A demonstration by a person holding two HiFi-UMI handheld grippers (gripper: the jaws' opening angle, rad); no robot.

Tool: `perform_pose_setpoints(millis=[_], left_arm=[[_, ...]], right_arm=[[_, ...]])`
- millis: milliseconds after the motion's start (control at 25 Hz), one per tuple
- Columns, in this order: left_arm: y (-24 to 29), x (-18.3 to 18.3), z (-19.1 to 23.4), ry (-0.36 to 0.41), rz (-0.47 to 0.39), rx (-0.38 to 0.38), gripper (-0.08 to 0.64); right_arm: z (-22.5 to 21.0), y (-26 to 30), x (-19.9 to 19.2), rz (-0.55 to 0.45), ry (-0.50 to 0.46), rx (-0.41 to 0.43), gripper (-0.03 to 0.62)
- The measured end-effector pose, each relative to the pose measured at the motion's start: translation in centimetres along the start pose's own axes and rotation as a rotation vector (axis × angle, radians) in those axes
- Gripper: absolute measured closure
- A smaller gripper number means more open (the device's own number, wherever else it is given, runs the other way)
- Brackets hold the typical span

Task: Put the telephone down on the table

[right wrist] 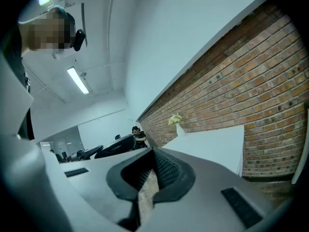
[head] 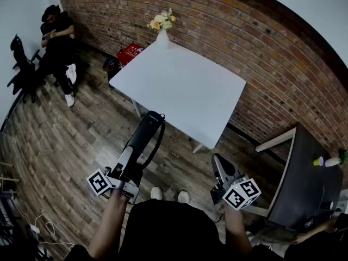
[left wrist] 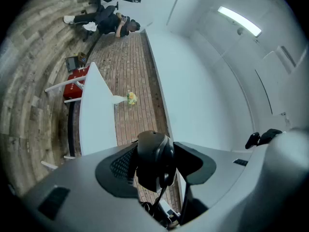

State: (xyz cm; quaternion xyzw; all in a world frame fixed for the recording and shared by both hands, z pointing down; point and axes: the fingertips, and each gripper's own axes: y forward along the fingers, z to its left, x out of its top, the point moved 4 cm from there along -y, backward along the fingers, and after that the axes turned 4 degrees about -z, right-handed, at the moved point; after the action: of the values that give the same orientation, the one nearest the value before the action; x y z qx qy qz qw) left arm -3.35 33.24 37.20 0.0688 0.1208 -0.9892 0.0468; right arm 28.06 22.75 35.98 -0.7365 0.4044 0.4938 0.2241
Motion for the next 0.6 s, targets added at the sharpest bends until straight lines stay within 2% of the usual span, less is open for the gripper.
perform_pose_setpoints(millis=[440,600], left_arm=[[-1.2,1.0,0.4,-0.009,0.001,0.004,0.324],[-1.4,1.7,0.5,-0.007,0.009,0.001,0.324]], right_arm=[[1.4,0.3,-0.4,-0.005,-0.006,-0.001,0.571],[1.8,0.6,-0.6,-0.016,0.024,-0.009,0.571]])
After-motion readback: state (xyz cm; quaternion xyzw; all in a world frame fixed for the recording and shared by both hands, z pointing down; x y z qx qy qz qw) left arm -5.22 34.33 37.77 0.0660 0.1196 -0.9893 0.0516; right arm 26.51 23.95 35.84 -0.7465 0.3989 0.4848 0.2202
